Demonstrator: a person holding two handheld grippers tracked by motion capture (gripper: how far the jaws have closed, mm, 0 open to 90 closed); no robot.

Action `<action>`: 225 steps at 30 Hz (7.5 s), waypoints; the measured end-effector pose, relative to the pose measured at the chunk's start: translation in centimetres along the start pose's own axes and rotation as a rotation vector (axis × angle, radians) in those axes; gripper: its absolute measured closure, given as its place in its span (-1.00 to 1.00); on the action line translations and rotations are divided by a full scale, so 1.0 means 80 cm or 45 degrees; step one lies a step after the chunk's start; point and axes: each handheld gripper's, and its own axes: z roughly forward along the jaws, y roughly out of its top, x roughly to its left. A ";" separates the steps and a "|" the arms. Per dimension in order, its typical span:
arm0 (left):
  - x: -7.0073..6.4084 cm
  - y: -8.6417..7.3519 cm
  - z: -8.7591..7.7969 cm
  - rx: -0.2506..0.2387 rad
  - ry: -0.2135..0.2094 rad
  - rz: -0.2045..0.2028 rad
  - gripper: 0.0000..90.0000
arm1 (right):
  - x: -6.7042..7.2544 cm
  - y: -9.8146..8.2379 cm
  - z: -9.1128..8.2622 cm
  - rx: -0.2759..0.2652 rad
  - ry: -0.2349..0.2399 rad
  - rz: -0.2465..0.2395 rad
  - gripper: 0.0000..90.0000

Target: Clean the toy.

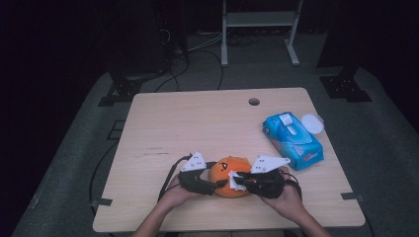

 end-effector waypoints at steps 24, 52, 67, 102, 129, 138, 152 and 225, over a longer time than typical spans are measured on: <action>0.006 -0.005 -0.003 0.000 -0.016 -0.032 -0.51 | -0.048 -0.028 -0.026 0.042 -0.123 0.121 0.76; -0.020 0.002 0.006 -0.044 -0.050 0.141 -0.60 | -0.019 -0.006 -0.009 -0.028 0.003 0.105 0.76; -0.031 0.005 0.010 -0.063 -0.059 0.239 -0.46 | -0.024 -0.003 -0.017 -0.098 -0.072 0.137 0.77; -0.032 0.006 0.022 -0.019 -0.060 0.146 -0.66 | -0.021 0.002 -0.018 -0.068 -0.030 0.128 0.77; -0.010 0.001 0.001 0.039 -0.077 0.146 -0.45 | -0.037 -0.019 -0.023 -0.023 -0.109 0.124 0.77; -0.008 -0.002 -0.001 0.059 -0.102 0.160 -0.45 | -0.033 -0.017 -0.026 -0.050 -0.070 0.156 0.77; 0.003 -0.009 -0.007 0.059 -0.114 0.113 -0.45 | -0.045 -0.026 -0.026 -0.026 -0.043 0.184 0.77; -0.039 0.014 0.013 -0.023 -0.077 0.195 -0.49 | -0.020 -0.001 -0.019 -0.064 -0.005 0.117 0.78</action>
